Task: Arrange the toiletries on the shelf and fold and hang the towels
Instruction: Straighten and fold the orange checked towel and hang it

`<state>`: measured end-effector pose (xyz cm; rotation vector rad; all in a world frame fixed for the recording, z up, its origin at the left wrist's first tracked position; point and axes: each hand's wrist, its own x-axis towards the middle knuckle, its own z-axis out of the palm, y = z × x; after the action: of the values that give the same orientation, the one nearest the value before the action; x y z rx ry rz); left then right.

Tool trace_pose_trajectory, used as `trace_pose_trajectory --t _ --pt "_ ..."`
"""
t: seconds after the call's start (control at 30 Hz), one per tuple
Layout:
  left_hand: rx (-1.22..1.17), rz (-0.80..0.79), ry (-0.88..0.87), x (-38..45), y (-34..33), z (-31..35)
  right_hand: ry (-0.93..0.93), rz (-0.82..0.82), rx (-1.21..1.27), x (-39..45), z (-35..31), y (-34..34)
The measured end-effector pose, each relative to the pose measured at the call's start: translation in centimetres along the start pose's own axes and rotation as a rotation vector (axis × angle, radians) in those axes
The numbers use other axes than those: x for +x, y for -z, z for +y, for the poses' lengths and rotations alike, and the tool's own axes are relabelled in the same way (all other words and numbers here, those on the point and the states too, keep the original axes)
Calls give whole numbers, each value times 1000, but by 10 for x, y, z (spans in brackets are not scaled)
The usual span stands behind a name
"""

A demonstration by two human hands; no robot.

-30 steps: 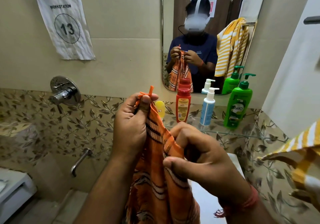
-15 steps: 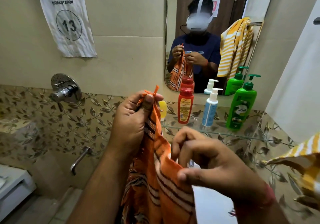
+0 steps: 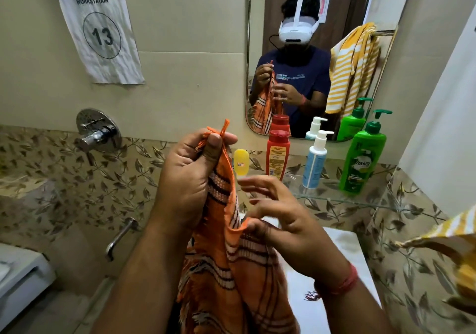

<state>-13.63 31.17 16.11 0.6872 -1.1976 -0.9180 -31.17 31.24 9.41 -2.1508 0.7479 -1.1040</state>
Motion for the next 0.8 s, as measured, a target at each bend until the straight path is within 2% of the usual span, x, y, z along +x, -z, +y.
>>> trace_pose_trajectory --t 0.13,0.23,0.33,0.47,0.6,0.8 --pt "31 -94 -20 0 -2 2 70 82 396 11 7 -25" --pt "9 -27 -14 2 1 5 35 155 606 11 14 -37" --pt "8 82 -26 5 9 6 -24 148 681 3 24 -39" --pt "-27 218 -74 8 12 12 -122 86 524 -9 36 -32" --pt "13 308 -102 12 20 12 -185 -79 440 -18 37 -24" --pt "87 421 -148 23 37 3 -337 -366 144 -26 52 -5"
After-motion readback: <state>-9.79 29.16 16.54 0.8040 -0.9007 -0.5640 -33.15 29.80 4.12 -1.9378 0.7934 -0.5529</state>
